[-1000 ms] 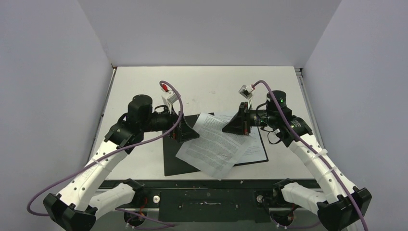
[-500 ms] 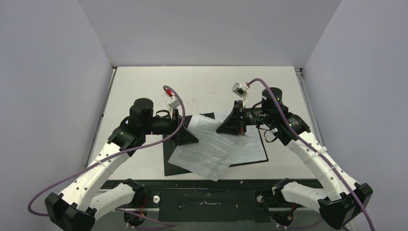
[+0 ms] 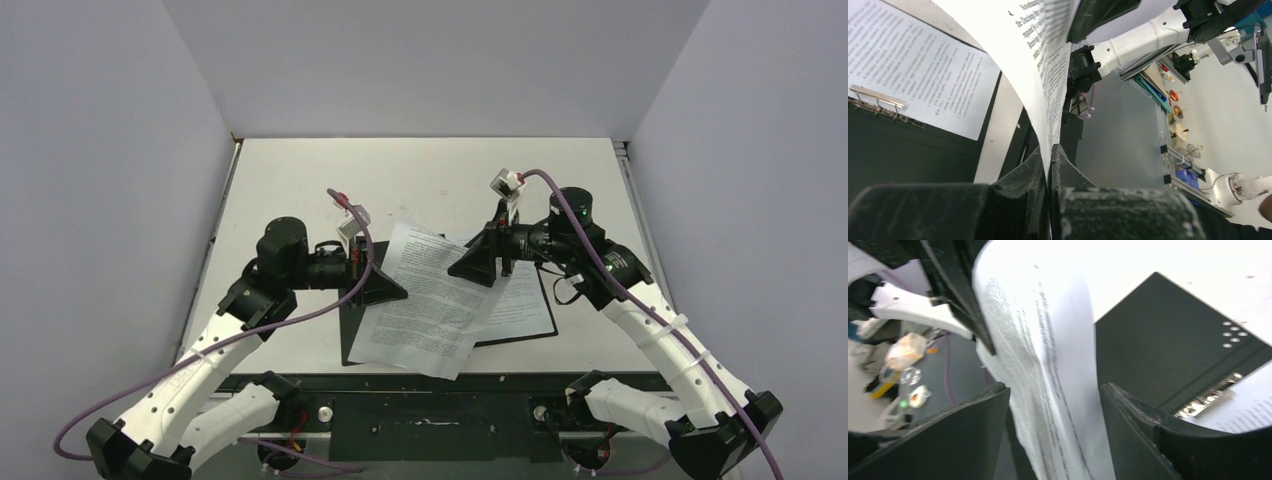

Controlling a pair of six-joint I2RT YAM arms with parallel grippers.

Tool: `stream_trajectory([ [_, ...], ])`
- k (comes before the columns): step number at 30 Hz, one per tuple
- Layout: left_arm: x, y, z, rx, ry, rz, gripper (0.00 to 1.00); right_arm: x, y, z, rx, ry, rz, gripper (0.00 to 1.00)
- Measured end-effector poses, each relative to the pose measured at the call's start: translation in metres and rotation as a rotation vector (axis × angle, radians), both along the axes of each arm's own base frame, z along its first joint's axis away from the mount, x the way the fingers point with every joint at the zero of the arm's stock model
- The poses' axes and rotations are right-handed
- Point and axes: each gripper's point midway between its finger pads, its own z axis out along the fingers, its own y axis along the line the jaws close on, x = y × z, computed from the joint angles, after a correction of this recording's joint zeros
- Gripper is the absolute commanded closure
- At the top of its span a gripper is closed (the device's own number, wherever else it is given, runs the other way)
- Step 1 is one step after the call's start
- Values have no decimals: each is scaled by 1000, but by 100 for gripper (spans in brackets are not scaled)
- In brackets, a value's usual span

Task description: Put the files into the folder

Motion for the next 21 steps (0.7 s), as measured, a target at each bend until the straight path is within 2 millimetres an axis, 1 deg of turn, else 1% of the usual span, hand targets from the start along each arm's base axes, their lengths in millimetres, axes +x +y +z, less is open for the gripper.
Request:
stream_trajectory([
  [1,-2,1,3,-11,-14,2,100,2,-2,0,-5,-12,-27,23],
  [4,-7,5,16,-49,-66,14,100,10,-12,2,-19,-57,-123,17],
  [8,-12,10,34,-108,-133,38,100,19,-31,13,-10,-139,-268,10],
  [11,-16,13,41,-146,-158,54,100,16,-44,22,27,-178,-341,9],
  [13,-16,14,45,-172,-166,63,100,11,-48,29,72,-198,-367,8],
  [17,-16,14,52,-223,-168,83,100,3,-48,33,159,-199,-365,8],
  [21,-17,14,59,-278,-154,92,100,-1,-42,22,201,-150,-340,9],
])
